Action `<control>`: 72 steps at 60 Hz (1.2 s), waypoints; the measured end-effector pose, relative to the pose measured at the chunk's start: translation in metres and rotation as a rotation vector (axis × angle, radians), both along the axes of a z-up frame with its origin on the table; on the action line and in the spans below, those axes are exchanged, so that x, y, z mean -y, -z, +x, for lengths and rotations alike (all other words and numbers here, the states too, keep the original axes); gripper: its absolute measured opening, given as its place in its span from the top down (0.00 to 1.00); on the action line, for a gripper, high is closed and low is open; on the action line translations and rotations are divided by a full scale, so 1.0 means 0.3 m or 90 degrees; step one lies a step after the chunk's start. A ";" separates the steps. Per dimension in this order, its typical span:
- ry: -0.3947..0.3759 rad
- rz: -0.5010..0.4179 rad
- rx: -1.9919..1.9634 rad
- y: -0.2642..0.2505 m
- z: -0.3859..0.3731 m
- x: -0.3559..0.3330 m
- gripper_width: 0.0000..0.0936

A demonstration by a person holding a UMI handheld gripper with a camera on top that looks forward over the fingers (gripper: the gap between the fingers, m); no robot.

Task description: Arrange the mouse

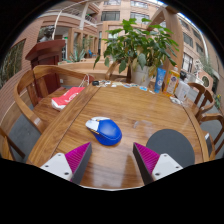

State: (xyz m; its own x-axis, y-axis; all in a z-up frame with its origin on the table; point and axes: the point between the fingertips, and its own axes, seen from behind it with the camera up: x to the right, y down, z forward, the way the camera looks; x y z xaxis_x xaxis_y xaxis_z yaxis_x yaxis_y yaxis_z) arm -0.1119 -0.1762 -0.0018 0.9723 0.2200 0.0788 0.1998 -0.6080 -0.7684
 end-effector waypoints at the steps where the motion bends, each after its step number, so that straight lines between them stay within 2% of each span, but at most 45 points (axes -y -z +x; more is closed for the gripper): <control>1: 0.000 0.000 0.004 0.005 -0.005 -0.015 0.08; 22: -0.003 0.030 0.016 0.020 -0.055 -0.296 0.11; 26: -0.002 0.027 0.002 0.028 -0.073 -0.333 0.21; 31: -0.006 0.019 -0.023 0.035 -0.108 -0.351 0.45; 35: 0.005 0.023 -0.017 0.033 -0.106 -0.359 0.48; 42: 0.015 0.019 -0.018 0.031 -0.114 -0.358 0.59; 49: 0.016 0.014 -0.034 0.016 -0.118 -0.348 0.62; 54: 0.006 0.055 -0.070 -0.123 -0.128 -0.326 0.62; 64: -0.027 0.223 -0.180 -0.675 -0.070 -0.228 0.61; 68: -0.016 0.281 -0.201 -0.826 0.034 -0.188 0.62; 72: 0.017 0.297 -0.202 -0.881 0.163 -0.178 0.62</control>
State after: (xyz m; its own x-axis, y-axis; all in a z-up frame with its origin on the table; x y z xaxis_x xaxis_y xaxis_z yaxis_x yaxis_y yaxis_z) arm -0.0629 -0.1227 0.2626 0.9692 0.2061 -0.1348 -0.0952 -0.1914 -0.9769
